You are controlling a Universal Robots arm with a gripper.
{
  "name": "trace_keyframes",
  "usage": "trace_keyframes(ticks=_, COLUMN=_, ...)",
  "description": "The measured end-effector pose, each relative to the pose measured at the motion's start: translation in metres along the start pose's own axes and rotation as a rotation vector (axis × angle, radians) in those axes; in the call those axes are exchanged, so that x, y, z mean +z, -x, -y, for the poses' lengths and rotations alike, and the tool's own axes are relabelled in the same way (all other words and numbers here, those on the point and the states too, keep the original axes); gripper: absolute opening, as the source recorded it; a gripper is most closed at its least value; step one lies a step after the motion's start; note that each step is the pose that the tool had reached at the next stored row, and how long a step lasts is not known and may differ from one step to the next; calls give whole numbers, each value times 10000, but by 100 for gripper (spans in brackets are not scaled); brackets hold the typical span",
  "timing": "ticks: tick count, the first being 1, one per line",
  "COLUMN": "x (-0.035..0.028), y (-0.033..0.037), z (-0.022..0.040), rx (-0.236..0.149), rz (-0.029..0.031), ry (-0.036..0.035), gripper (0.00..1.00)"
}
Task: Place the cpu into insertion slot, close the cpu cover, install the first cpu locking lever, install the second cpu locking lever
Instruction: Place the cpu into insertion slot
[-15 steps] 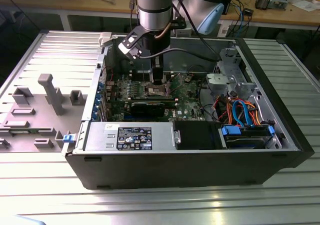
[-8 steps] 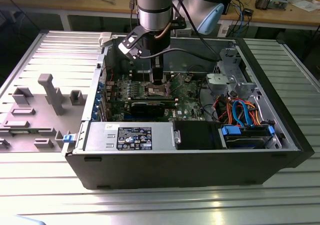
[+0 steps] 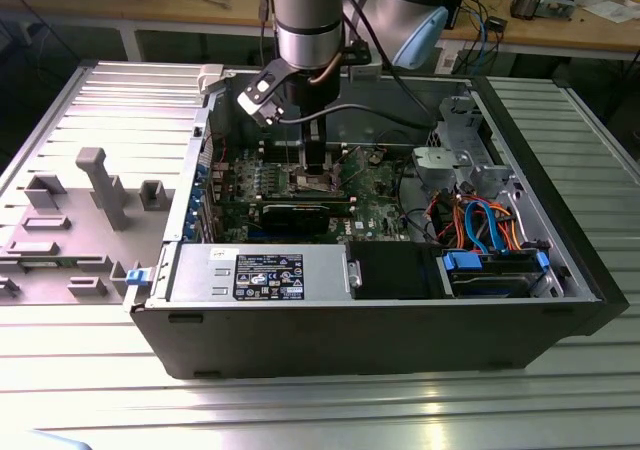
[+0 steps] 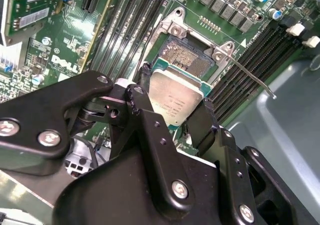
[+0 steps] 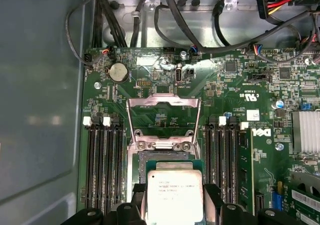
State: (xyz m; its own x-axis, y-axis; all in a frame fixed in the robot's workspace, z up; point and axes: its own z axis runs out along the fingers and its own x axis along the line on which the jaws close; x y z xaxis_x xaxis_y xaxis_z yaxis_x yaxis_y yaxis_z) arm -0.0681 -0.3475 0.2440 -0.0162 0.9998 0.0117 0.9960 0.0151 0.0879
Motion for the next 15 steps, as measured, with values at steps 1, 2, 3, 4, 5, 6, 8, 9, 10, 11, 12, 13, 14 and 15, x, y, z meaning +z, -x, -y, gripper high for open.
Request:
trace_keyframes(ticks=1, x=15, y=-1, z=1, rx=0, rz=-1, ry=0, gripper=54)
trace_keyframes(ticks=2, x=28, y=-2, z=2, rx=0, rz=0, ry=0, gripper=54)
trace_keyframes(ticks=3, x=52, y=-4, z=4, rx=4, rz=0, ry=0, gripper=54)
trace_keyframes(ticks=4, x=65, y=-5, z=6, rx=7, rz=0, ry=0, gripper=54)
trace_keyframes(ticks=5, x=79, y=-6, z=7, rx=9, rz=1, ry=0, gripper=54)
trace_keyframes(ticks=6, x=103, y=-11, z=10, rx=10, rz=1, ry=0, gripper=54)
trace_keyframes(ticks=8, x=135, y=-25, z=13, rx=8, rz=1, ry=-1, gripper=54)
trace_keyframes(ticks=9, x=158, y=-42, z=14, rx=9, rz=0, ry=0, gripper=54)
trace_keyframes(ticks=10, x=172, y=-52, z=15, rx=8, rz=1, ry=0, gripper=54)
trace_keyframes(ticks=11, x=186, y=-62, z=16, rx=9, rz=1, ry=1, gripper=54)
trace_keyframes(ticks=12, x=199, y=-72, z=17, rx=8, rz=1, ry=0, gripper=54)
trace_keyframes(ticks=13, x=214, y=-82, z=19, rx=11, rz=2, ry=0, gripper=54)
trace_keyframes(ticks=14, x=228, y=-89, z=20, rx=18, rz=1, ry=0, gripper=54)
trace_keyframes(ticks=15, x=241, y=-94, z=21, rx=36, rz=3, ry=0, gripper=54)
